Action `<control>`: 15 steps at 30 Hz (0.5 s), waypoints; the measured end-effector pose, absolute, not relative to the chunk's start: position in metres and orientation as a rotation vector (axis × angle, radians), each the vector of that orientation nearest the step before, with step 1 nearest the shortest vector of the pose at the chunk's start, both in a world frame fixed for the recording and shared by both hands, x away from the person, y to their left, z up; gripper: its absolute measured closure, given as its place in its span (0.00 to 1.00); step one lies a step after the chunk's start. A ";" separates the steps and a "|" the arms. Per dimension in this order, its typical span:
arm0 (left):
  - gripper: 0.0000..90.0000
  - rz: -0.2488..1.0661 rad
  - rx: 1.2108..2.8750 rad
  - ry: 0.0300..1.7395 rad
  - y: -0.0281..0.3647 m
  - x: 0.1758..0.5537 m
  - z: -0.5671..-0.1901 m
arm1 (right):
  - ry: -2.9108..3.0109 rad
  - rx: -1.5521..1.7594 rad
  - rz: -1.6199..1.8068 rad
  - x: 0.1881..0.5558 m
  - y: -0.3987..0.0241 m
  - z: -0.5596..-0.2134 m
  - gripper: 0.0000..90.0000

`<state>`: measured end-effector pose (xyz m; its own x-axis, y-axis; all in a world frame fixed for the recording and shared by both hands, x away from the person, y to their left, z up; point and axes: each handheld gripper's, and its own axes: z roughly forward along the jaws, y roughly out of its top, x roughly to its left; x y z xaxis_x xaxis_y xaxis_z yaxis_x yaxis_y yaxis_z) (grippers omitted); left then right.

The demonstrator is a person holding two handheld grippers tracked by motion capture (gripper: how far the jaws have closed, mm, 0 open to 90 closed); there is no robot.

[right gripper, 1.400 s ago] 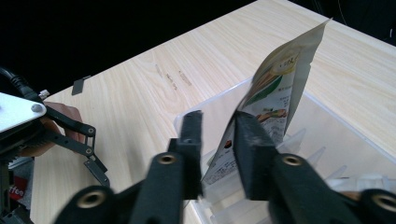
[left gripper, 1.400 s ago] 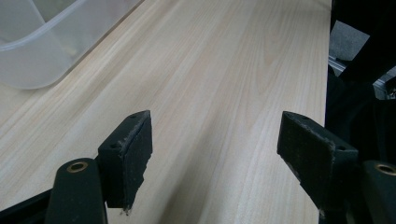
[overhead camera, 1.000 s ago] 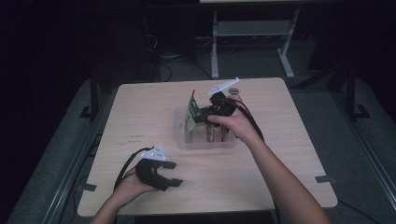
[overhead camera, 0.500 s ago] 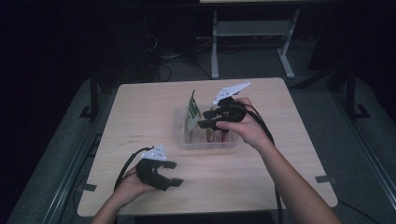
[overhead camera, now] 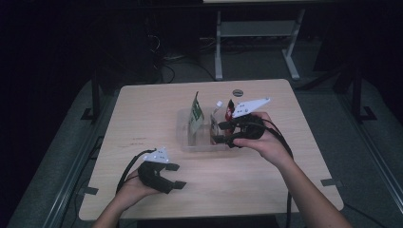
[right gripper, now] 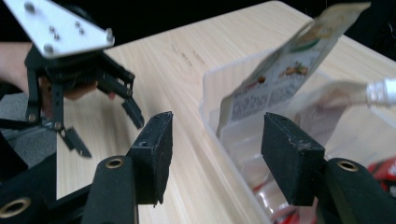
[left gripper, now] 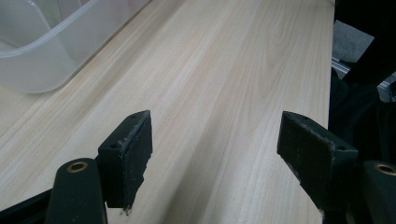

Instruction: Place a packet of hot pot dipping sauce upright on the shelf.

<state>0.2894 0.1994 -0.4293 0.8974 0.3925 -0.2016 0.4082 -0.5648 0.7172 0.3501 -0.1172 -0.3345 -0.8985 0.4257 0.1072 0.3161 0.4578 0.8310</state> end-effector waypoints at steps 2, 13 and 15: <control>0.29 -0.022 2.232 0.570 0.199 0.289 -0.429 | 2.596 0.650 1.409 0.346 -0.121 -0.337 0.47; 0.29 -0.011 2.232 0.566 0.199 0.289 -0.430 | 2.624 0.667 1.371 0.331 -0.147 -0.362 0.43; 0.29 -0.009 2.234 0.566 0.199 0.289 -0.430 | 2.619 0.671 1.375 0.328 -0.153 -0.366 0.41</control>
<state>0.2886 0.1993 -0.4300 0.8994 0.3944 -0.1887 0.4002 -0.5689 0.7185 0.3279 -0.1527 -0.3661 -0.8965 0.4301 0.1067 0.3320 0.4925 0.8045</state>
